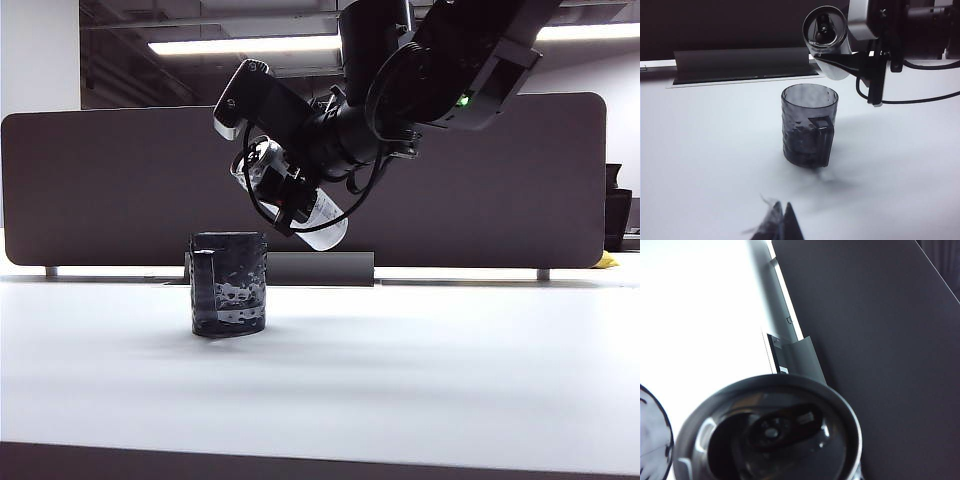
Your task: Pick up the metal can, pour some water into the cup, then place the can back on the table.
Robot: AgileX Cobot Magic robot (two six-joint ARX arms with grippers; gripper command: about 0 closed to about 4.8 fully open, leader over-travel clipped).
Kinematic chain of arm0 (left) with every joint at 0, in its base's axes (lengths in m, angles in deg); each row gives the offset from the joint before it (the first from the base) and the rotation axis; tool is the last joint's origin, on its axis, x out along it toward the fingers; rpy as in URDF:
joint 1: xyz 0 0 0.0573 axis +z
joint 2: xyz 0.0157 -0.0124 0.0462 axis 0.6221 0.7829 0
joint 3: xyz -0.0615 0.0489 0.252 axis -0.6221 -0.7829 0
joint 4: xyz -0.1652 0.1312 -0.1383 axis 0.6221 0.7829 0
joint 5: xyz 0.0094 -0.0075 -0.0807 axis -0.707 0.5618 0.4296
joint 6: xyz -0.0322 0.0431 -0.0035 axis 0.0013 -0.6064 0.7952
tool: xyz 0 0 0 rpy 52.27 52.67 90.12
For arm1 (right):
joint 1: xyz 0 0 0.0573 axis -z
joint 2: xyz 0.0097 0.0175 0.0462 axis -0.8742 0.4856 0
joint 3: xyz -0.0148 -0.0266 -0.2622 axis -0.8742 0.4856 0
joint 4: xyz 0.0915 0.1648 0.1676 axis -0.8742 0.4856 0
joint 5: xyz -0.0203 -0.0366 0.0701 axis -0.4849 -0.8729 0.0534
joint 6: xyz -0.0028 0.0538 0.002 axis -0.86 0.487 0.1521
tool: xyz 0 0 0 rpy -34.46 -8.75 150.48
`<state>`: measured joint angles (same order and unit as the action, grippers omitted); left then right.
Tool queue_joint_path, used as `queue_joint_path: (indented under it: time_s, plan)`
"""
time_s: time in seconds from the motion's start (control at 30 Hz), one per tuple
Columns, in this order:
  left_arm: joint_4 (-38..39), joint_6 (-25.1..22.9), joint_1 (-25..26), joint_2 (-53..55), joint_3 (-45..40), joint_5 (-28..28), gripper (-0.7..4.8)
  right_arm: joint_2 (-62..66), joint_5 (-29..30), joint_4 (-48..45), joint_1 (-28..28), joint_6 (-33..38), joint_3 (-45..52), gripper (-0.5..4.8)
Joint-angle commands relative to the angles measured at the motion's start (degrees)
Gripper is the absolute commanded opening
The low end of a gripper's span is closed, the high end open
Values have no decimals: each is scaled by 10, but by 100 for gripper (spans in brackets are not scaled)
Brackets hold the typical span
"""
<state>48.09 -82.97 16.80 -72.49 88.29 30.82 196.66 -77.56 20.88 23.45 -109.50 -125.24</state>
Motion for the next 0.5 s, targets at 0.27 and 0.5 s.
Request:
queue_joint_path:
  time_s: [0.27,0.5]
  plan:
    - [-5,2,0,0,0,1,-5,-6,-1,-28,-2,-5,-6,242]
    - [-5,2,0,0,0,1,-5,-6,-1,-27,-9,-18,-6,242]
